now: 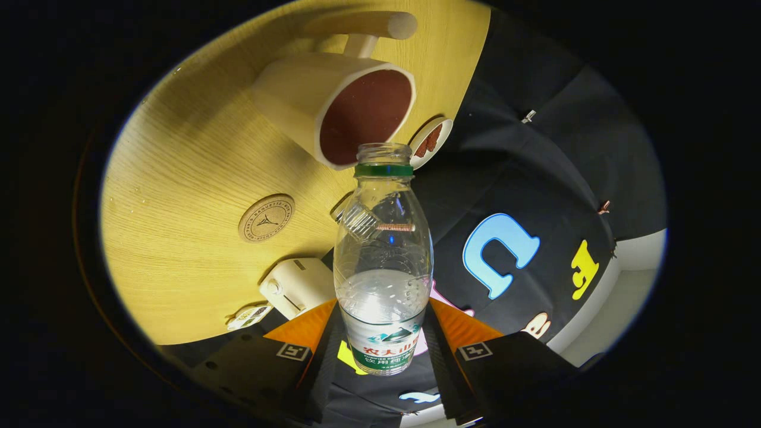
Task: Take the bottle from table, then pour the juice into the cup, finally place the bottle on the coaster
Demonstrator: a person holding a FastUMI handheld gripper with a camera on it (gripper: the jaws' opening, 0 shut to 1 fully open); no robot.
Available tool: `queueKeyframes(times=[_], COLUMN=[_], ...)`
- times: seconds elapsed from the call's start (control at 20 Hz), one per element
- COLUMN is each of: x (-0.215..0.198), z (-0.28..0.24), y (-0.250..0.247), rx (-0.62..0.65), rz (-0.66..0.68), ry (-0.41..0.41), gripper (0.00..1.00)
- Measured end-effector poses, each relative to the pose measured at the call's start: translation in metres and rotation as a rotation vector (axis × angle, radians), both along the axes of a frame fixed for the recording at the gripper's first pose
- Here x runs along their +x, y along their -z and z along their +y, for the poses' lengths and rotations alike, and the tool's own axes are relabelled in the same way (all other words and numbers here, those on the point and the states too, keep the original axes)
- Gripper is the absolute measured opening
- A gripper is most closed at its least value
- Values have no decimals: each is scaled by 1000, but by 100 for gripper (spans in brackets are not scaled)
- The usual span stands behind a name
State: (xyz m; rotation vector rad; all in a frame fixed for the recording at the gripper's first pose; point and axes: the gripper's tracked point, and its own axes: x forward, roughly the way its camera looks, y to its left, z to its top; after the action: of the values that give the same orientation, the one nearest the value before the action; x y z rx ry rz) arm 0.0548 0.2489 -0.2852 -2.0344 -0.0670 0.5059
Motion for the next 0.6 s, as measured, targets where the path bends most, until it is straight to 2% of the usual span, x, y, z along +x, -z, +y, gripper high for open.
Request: queueKeyframes(times=[0.15, 0.3, 0.45, 0.6], x=[-1, -5, -7, -11], z=[2, 1, -1, -6], y=[0, 4, 8, 23], rx=[6, 75, 197, 396], rz=[-1, 19, 57, 179], ry=[-6, 15, 55, 167], gripper=[75, 75, 75, 75])
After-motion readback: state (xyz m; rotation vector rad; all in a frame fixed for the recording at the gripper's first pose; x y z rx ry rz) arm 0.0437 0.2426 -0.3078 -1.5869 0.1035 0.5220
